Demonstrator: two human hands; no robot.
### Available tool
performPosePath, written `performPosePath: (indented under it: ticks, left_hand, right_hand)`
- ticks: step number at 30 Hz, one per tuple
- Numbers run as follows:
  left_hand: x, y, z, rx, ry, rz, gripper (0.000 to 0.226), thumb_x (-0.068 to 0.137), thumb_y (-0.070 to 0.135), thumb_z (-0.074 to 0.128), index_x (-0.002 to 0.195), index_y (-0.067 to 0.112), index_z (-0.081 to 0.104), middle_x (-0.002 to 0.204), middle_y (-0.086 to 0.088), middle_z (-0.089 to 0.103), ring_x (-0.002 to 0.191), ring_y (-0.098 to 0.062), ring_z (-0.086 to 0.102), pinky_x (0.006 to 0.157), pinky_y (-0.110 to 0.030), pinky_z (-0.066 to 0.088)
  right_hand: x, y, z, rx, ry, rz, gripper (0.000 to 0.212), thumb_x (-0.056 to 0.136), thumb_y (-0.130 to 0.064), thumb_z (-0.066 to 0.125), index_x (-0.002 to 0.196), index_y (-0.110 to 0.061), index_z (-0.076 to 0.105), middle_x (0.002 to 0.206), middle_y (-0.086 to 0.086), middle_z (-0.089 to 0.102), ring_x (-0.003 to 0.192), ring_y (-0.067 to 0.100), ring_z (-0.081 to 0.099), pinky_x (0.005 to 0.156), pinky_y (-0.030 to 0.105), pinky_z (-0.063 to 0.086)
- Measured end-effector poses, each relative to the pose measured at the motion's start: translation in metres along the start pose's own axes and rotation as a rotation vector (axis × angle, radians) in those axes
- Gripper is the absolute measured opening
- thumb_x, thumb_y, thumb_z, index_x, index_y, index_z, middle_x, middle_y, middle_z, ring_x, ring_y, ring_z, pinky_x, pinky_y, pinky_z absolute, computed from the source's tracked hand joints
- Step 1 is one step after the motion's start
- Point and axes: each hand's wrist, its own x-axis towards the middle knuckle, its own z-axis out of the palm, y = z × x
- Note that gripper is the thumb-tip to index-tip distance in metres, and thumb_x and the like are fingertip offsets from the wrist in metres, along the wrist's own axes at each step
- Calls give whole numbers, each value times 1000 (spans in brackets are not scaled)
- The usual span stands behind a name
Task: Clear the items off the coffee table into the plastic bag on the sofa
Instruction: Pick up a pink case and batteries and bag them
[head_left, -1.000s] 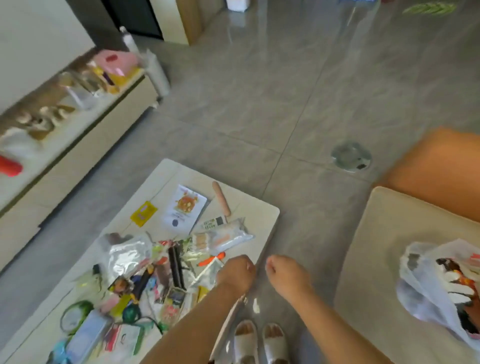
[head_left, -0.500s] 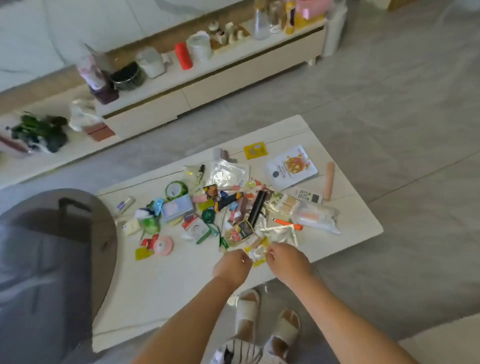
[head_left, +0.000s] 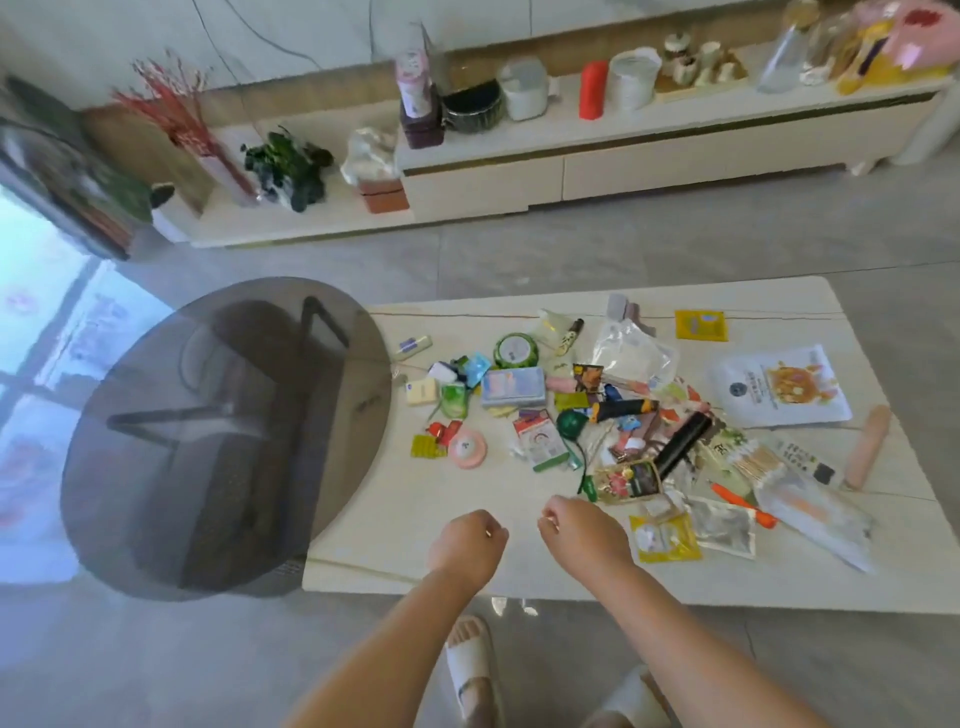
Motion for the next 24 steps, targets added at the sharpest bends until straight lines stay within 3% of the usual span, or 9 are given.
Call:
performPosePath:
  ticks: [4,8,13,17,24]
  left_hand:
    - [17,-53,-34,-65,9,-42,27,92,32,47,104,16,64,107,-4,66,98,-23,61,87,-34,52]
    - [40,-95,-65,-63,12,-37,27,94,30,44,105,15,63,106,-2,65,91,-19,59,75,-26,46]
    - [73,-123,-88,-99,-5,-59,21,93,29,41,92,18,59,95,-2,63,94,-25,63,73,-28,48]
    - [104,-133,-91,-104,5,-61,21,92,29,39,92,19,58,92,-2,63,90,-25,64,65,-27,45]
    - [167,-140,-72,-138,28,-91,30,95,34,42,119,25,56,119,1,61,103,-21,61,83,-30,52]
  right_hand:
    - [24,-58,22,-33,-21,-19,29,96,-33,38,114,-20,56,112,1,63,102,23,59,72,29,42]
    - [49,-101,41,-39,-38,-35,27,95,-32,39,109,-19,58,107,0,64,98,22,59,71,29,42]
    - [82,-125,54,-53,-35,-27,26,93,-32,39,107,-21,59,104,-2,64,95,22,59,74,32,47]
    - [113,-126,61,-81,-25,-37,28,94,-33,39,111,-21,58,107,-2,64,96,21,59,68,29,43]
    - [171,-113,79,-144,-42,-58,26,94,-32,40,104,-18,59,101,2,61,92,22,59,70,30,45]
